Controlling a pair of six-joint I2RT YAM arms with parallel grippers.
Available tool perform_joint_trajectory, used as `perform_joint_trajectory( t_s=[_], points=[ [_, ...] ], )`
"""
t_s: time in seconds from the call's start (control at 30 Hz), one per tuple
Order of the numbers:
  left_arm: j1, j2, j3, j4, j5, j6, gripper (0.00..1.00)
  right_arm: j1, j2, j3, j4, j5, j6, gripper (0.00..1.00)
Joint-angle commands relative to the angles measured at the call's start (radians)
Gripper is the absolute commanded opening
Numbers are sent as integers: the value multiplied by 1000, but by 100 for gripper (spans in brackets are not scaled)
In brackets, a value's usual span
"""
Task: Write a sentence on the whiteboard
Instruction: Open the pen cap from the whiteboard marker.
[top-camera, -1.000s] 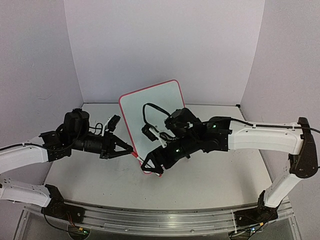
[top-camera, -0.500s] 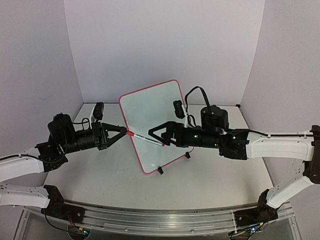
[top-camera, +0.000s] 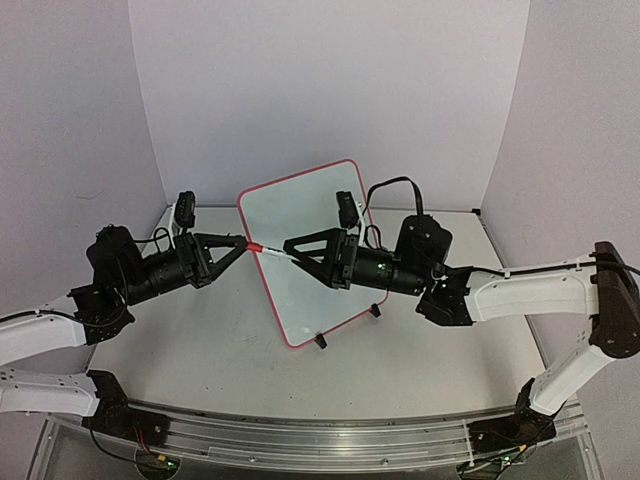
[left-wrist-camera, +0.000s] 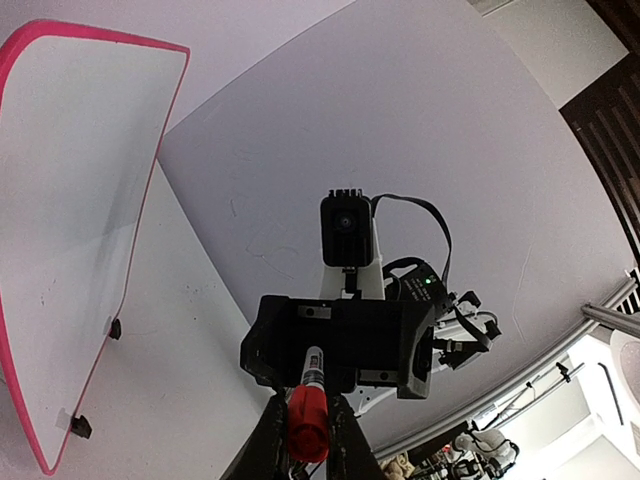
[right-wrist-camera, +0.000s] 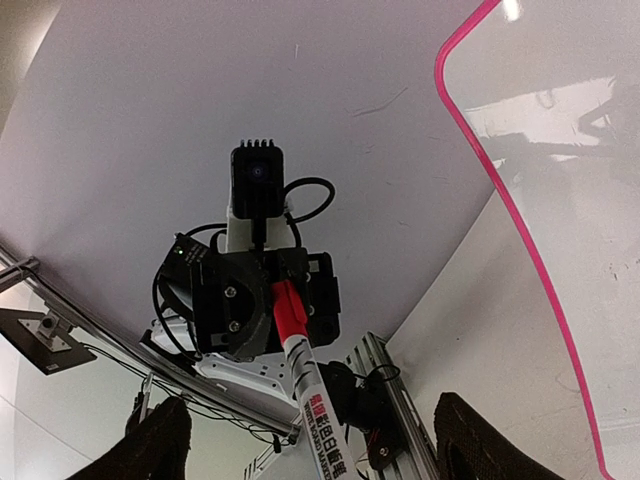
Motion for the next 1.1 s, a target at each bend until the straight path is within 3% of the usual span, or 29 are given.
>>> perform_joint_trajectory(
  t_s=[0.0,0.53,1.07],
  points=[
    [-1,16,34,77,-9,15,0,6,19,49,76,-45,20,77],
    [-1,83,67,64,38,16,0,26,39,103,3,-51,-22,65],
    [-1,105,78,38,78,4,0,26,44,113,6,-30,-34,41]
  ],
)
